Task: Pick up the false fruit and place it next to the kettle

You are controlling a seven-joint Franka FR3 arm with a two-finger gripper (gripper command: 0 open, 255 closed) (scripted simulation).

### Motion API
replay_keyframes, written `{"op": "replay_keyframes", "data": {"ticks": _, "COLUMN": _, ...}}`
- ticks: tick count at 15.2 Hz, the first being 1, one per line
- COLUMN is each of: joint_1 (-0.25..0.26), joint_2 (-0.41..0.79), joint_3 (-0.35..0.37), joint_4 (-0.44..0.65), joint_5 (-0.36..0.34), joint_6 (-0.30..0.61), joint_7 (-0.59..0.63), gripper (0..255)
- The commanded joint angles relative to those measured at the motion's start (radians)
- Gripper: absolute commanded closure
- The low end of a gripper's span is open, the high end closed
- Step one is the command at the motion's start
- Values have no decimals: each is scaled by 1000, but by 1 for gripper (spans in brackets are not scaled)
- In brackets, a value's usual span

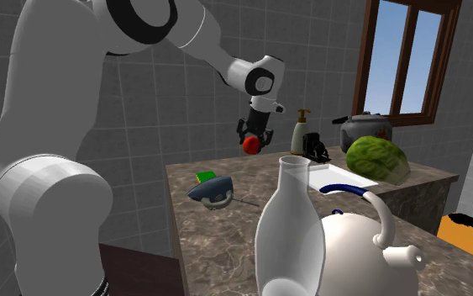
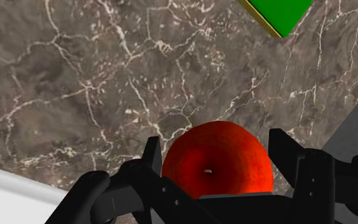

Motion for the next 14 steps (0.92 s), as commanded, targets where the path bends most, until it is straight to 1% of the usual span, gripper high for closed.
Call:
{"op": "replay_keyframes", "data": {"ticks": 1, "joint_1": -1, "joint_2": -4, "joint_3": -2, "joint_4": 22, "joint_5": -5, "joint_6": -25, "joint_7": 8, "gripper": 255}}
{"op": "replay_keyframes", "data": {"ticks": 14, "joint_1": -6, "joint_2": -33, "joint_3": -9, "joint_4": 155, "joint_5": -30, "joint_6": -177, "joint_7": 62, "gripper": 255}}
